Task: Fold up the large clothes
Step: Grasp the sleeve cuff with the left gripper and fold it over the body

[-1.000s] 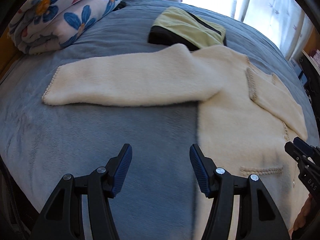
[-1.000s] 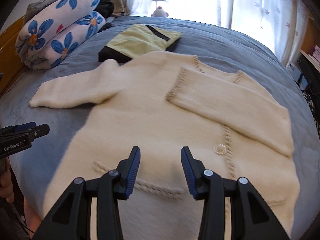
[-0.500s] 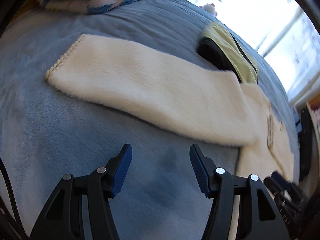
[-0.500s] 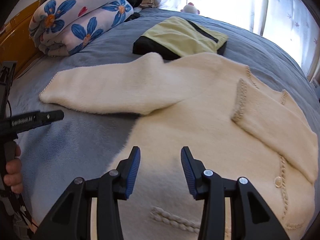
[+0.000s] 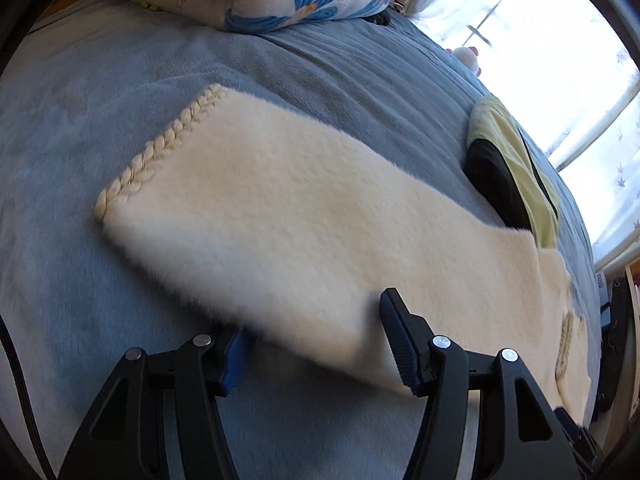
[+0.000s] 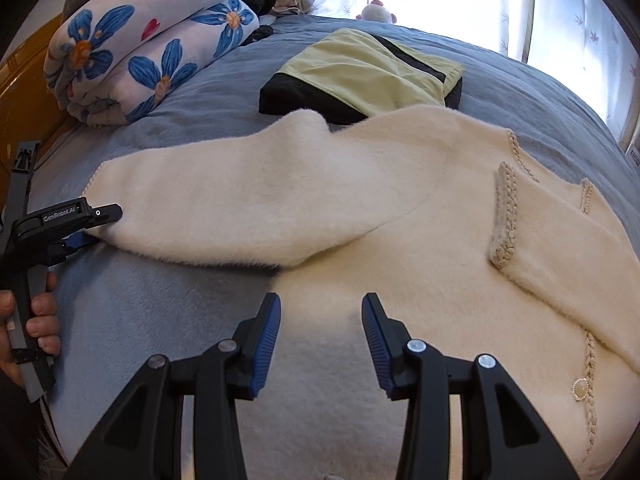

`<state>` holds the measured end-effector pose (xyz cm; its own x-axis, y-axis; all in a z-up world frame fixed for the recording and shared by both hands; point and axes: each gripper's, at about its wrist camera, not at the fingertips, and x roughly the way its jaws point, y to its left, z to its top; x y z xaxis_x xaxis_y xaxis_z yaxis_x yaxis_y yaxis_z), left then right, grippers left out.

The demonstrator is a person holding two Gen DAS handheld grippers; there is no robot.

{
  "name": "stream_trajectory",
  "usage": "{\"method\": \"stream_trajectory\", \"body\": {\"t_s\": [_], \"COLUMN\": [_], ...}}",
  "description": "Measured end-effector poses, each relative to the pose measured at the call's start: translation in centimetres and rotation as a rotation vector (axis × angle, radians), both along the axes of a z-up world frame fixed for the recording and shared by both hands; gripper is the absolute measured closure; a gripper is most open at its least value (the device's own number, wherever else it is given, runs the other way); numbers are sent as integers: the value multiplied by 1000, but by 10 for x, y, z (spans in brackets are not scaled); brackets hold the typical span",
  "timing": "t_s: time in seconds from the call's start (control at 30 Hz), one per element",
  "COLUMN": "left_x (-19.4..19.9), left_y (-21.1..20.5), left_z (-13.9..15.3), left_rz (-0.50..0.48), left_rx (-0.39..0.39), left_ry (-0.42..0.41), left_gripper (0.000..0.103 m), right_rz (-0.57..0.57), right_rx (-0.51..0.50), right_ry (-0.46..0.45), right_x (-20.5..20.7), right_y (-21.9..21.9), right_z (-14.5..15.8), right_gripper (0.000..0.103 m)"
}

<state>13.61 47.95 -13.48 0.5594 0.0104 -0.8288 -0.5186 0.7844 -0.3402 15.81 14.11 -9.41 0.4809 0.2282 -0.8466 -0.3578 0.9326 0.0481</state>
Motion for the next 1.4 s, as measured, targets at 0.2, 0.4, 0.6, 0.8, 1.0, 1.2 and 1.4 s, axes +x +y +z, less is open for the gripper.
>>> {"method": "stream_trajectory", "body": {"t_s": [0.2, 0.4, 0.6, 0.8, 1.0, 1.2, 1.4], "left_x": [21, 38, 52, 63, 59, 53, 36], "left_y": [-47, -167, -317, -403, -420, -415, -381], "left_z": [45, 119, 127, 60, 18, 28, 47], "left_rz": [-38, -287, -564, -722, -776, -828, -807], "left_rx": [347, 495, 520, 487, 468, 353, 198], "left_ry": [0, -192, -270, -126, -24, -31, -6], "left_gripper": [95, 96, 96, 95, 67, 29, 29], "right_rz": [-52, -148, -284, -391, -426, -386, -310], "right_rx": [46, 105, 133, 111, 134, 154, 152], "right_ry": [31, 24, -11, -12, 24, 8, -21], "right_x": [0, -8, -18, -28, -31, -30, -31], "right_y": [-31, -87, -162, -223, -245, -235, -217], "right_z": [-3, 7, 20, 14, 1, 5, 14], "right_gripper": [61, 61, 61, 61, 61, 60, 61]}}
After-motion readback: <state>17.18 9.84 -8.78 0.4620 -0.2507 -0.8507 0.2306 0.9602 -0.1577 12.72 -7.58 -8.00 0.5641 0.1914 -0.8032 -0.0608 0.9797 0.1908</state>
